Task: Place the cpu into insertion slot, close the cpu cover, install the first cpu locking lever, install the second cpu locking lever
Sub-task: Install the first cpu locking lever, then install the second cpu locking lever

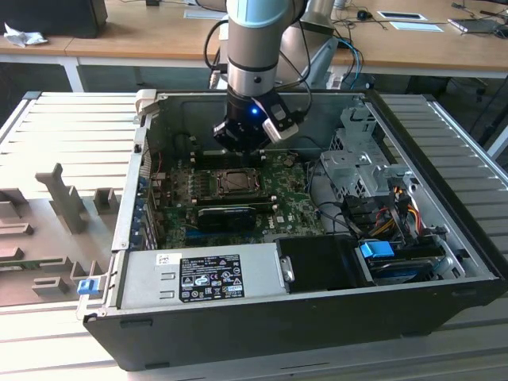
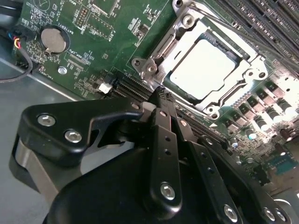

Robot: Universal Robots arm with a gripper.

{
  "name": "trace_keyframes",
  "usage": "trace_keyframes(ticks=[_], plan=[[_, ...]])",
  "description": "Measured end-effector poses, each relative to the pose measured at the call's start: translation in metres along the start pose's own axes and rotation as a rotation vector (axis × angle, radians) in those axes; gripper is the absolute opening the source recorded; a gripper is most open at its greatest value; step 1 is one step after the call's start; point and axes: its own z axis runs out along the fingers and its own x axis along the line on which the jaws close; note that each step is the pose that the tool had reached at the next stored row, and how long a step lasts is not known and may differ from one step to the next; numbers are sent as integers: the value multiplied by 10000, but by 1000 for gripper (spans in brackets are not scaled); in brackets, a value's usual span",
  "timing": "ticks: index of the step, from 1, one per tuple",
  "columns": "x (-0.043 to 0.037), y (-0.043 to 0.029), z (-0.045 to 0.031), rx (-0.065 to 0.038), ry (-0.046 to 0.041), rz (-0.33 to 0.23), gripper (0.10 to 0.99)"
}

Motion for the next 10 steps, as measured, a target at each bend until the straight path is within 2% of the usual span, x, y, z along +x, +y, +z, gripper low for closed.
trace_keyframes(ticks=[10], plan=[[6,-61,-6,0,0,0,106]])
